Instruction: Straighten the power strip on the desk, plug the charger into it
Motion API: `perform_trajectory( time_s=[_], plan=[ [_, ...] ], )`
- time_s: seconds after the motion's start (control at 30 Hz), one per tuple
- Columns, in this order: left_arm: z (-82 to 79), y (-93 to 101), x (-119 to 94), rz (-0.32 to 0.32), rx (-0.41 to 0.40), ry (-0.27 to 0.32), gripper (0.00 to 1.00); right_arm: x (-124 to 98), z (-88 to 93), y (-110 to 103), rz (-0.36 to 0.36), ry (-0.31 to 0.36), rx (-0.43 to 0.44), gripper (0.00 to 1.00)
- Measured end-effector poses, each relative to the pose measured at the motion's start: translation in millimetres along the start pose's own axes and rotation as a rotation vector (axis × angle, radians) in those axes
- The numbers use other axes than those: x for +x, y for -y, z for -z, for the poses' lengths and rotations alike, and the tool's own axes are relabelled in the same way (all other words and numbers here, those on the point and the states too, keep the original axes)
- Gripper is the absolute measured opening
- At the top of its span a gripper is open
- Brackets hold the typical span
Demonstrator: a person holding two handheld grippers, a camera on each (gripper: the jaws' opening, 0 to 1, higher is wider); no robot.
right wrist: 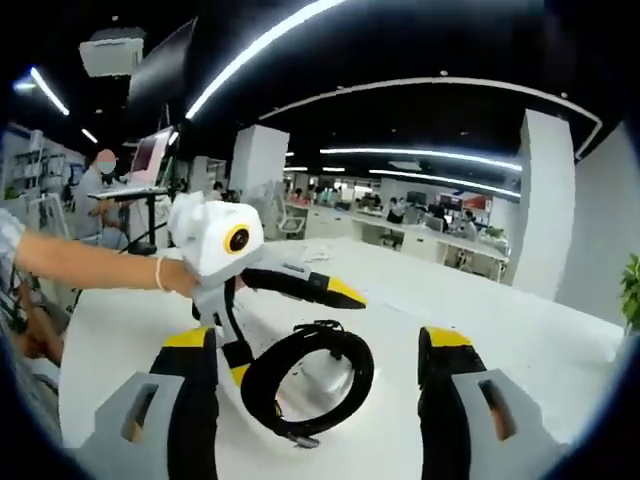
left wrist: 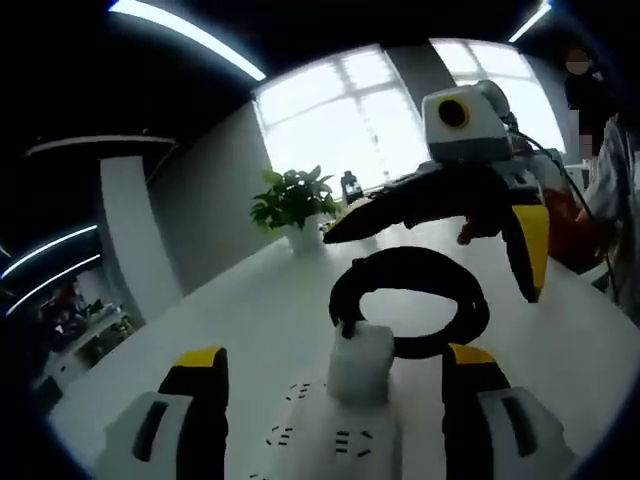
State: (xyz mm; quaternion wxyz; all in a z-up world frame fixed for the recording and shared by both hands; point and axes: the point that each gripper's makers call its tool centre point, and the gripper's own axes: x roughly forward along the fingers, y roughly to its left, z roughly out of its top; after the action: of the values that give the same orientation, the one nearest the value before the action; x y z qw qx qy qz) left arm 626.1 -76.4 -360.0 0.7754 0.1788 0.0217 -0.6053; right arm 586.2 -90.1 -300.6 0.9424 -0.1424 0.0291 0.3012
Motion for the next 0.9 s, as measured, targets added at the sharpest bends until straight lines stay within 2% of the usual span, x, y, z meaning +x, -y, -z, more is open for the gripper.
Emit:
perform_trajectory(
  time_s=[0.07, 0.1, 0.13, 0.17, 0.2, 0.4, 0.47, 0.5, 0.57, 0.6, 0.7, 0.8, 0.9],
  plan=[
    [0.6, -4.5, -6, -0.044, -0.003, 0.017, 0.96, -1, 0.6, 2, 0.005, -0.008, -0.031, 0.99],
    [2.6, -7.3, -10, -0.067, -0.007, 0.015, 1.00, -2, 1.2, 3, 0.009, -0.012, -0.043, 0.99],
    [4.3, -12.9, -14, -0.101, -0.013, 0.011, 0.99, -3, 1.3, 3, 0.010, -0.011, -0.050, 1.00],
    [6.2, -11.1, -16, -0.094, -0.017, 0.009, 0.99, -4, 1.3, 3, 0.010, -0.010, -0.051, 1.00],
    [8.5, -15.5, -22, -0.126, -0.022, 0.010, 0.99, -5, -0.4, 6, 0.016, 0.002, -0.051, 1.00],
    [25.2, -20.9, -47, -0.214, -0.071, -0.005, 0.99, -12, -8.1, 5, -0.005, 0.078, -0.023, 1.00],
    [30.5, -21.5, -60, -0.248, -0.102, -0.017, 0.99, -14, -7.7, 8, -0.019, 0.087, -0.022, 1.00],
    [31.1, -23.0, -72, -0.286, -0.110, -0.006, 0.99, -17, -6.8, 9, -0.033, 0.090, -0.014, 1.00],
    [28.0, -25.1, -84, -0.323, -0.107, 0.028, 0.99, -20, -8.4, 10, -0.065, 0.111, -0.005, 1.00],
    [24.5, -27.0, -96, -0.360, -0.126, 0.068, 0.99, -20, -7.3, 12, -0.076, 0.107, -0.007, 1.00],
    [14.5, -25.6, -123, -0.399, -0.175, 0.156, 0.99, -21, -3.0, 15, -0.102, 0.092, -0.028, 1.00],
    [-3.3, -27.0, -146, -0.453, -0.187, 0.261, 0.99, -22, 2.7, 21, -0.109, 0.092, -0.035, 1.00],
    [-30.2, -24.2, -164, -0.486, -0.175, 0.401, 0.99, -24, 2.3, 25, -0.130, 0.139, 0.034, 1.00]
  ],
)
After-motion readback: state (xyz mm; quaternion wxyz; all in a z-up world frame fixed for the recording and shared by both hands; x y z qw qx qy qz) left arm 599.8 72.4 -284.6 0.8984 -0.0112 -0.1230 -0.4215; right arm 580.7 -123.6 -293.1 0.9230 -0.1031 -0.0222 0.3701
